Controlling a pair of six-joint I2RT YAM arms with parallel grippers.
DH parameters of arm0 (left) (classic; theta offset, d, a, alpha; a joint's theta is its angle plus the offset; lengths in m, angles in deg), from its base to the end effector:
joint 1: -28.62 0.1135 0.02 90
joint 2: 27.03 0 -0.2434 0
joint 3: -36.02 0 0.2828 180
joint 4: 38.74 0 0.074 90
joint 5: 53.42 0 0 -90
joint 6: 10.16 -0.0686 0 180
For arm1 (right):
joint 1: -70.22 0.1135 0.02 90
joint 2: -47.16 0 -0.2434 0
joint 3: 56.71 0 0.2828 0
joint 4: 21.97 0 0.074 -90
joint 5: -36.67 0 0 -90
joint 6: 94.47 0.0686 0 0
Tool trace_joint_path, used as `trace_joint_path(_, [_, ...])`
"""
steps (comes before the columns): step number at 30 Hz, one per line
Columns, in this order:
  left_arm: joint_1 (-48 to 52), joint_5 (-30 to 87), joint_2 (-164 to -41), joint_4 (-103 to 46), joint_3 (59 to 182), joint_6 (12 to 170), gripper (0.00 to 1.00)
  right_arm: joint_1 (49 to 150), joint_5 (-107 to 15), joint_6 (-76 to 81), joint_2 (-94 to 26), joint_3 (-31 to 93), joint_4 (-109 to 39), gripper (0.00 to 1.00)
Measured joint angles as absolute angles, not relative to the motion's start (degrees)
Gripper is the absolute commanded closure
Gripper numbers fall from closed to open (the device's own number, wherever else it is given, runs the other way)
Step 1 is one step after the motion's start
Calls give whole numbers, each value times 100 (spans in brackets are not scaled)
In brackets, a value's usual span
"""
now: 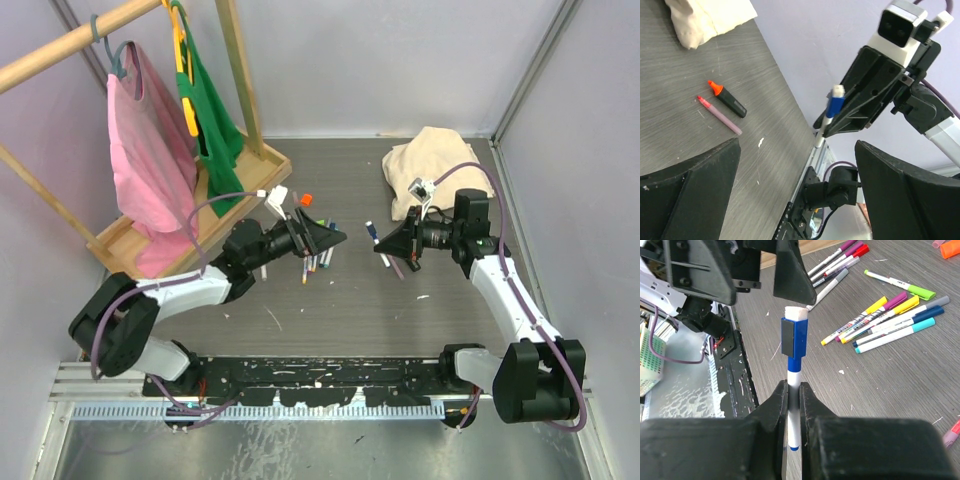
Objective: Open the pen caps
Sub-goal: Open the pen cap from the pen.
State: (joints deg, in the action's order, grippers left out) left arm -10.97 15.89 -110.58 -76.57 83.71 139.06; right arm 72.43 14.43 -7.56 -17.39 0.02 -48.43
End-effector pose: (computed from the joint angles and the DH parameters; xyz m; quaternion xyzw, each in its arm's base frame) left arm 0.2619 -0.2481 0.1944 0.0107 0.6956 -0.6184 0.3656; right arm 0.2755 0.0742 0.2385 -0.2942 0.7212 0.4898 0.3917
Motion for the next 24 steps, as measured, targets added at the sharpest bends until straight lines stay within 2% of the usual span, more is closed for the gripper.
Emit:
trace_joint_path(3, [-1246, 1770, -10726, -7074, 8607, 13576, 1, 7243, 1439, -765, -1746, 2, -4857, 99])
trace_joint_path(5, [-1322, 1858, -10619, -6836, 8756, 13434, 4, 7243, 1422, -769, -1750, 2, -4874, 99])
trace_joint_path(7, [-1375, 1928, -10632, -6691, 8868, 13414, 11, 7243, 1419, -784, -1761, 2, -4896, 99])
trace_joint_path(10, [-1462, 2037, -10809, -6626, 9038, 13471, 29, 7243, 1393, -809, -1772, 2, -4920, 99])
trace_joint_path(18, [-1845, 2455, -11519, -6643, 9484, 13755, 32, 7274, 1330, -848, -1774, 2, -4929, 99])
trace_joint_path(24, [-2225, 2892, -11690, -6683, 9713, 13838, 45, 7311, 1249, -852, -1774, 2, -4931, 99])
